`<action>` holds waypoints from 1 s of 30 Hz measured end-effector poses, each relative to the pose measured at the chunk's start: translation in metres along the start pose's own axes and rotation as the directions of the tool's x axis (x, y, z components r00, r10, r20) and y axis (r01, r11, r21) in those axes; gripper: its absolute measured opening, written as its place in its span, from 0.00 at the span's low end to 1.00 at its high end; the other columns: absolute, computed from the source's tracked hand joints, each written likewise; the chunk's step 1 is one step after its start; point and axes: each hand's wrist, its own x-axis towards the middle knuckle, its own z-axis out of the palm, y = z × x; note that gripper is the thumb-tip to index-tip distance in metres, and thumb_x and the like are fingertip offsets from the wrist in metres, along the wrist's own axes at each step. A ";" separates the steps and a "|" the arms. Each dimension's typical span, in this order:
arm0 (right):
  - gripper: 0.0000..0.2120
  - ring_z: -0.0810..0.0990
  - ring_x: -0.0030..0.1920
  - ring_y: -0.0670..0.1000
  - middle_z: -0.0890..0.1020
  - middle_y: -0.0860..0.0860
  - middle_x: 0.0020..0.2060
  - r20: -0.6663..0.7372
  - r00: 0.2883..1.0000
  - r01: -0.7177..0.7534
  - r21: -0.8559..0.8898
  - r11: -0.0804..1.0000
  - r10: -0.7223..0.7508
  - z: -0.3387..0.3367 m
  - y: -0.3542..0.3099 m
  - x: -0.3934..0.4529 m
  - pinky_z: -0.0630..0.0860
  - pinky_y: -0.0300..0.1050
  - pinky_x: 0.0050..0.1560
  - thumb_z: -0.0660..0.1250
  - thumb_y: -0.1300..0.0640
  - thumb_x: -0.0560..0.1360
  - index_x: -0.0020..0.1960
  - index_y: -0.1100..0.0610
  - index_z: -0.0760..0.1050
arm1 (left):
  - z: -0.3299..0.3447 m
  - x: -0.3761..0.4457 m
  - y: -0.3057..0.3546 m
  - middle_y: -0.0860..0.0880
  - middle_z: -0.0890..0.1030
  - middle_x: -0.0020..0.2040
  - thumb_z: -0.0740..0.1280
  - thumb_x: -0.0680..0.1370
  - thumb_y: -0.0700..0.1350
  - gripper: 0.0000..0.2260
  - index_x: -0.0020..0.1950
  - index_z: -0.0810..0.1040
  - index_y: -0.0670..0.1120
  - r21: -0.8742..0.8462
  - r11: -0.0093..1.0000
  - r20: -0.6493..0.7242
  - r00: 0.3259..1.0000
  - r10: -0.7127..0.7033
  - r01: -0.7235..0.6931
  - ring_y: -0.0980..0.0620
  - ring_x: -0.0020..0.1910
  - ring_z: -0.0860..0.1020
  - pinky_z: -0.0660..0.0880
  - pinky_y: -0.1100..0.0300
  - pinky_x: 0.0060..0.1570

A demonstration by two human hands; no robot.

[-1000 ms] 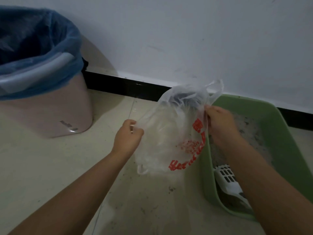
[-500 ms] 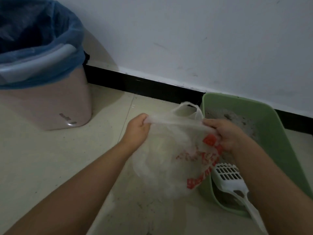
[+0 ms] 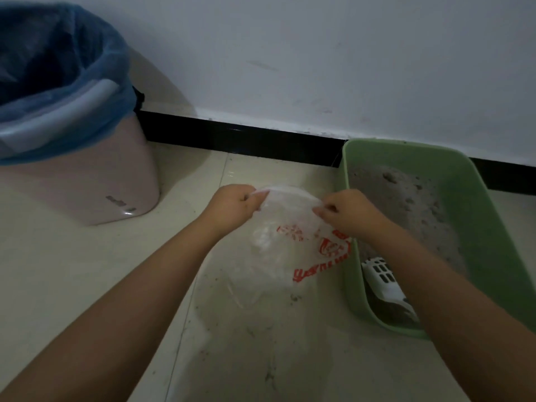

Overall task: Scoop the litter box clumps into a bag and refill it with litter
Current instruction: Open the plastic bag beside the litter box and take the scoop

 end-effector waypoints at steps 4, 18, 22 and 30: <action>0.18 0.76 0.42 0.55 0.80 0.58 0.40 -0.127 0.952 -0.189 0.476 0.859 0.280 0.017 0.005 0.010 0.72 0.41 0.41 0.54 0.56 0.81 0.49 0.67 0.78 | 0.007 0.007 -0.016 0.45 0.71 0.66 0.69 0.73 0.54 0.31 0.72 0.62 0.47 -0.073 0.979 -0.276 0.940 -0.201 0.188 0.45 0.66 0.69 0.68 0.49 0.64; 0.11 0.80 0.50 0.64 0.80 0.65 0.48 -0.573 0.763 0.182 -0.256 0.949 -0.300 0.068 0.003 0.001 0.79 0.56 0.49 0.65 0.67 0.67 0.49 0.67 0.77 | 0.048 0.000 -0.043 0.37 0.77 0.57 0.64 0.75 0.39 0.13 0.57 0.74 0.35 -0.248 0.805 -0.072 0.818 -0.571 0.540 0.39 0.56 0.76 0.73 0.54 0.51; 0.17 0.66 0.70 0.58 0.72 0.58 0.66 0.014 0.934 0.316 -0.497 0.808 -0.356 0.085 -0.013 0.008 0.59 0.56 0.71 0.62 0.57 0.74 0.62 0.59 0.74 | 0.053 -0.005 -0.038 0.38 0.78 0.52 0.61 0.75 0.38 0.03 0.43 0.69 0.40 -0.124 0.881 -0.105 0.877 -0.469 0.456 0.41 0.51 0.76 0.67 0.59 0.41; 0.22 0.45 0.76 0.56 0.51 0.52 0.76 0.222 0.970 0.064 -0.629 0.775 0.100 0.086 0.020 0.024 0.35 0.58 0.73 0.46 0.47 0.81 0.73 0.52 0.60 | 0.013 -0.008 -0.050 0.39 0.79 0.50 0.60 0.72 0.35 0.09 0.50 0.75 0.38 0.273 0.883 -0.145 0.924 -0.354 0.381 0.40 0.51 0.77 0.72 0.57 0.45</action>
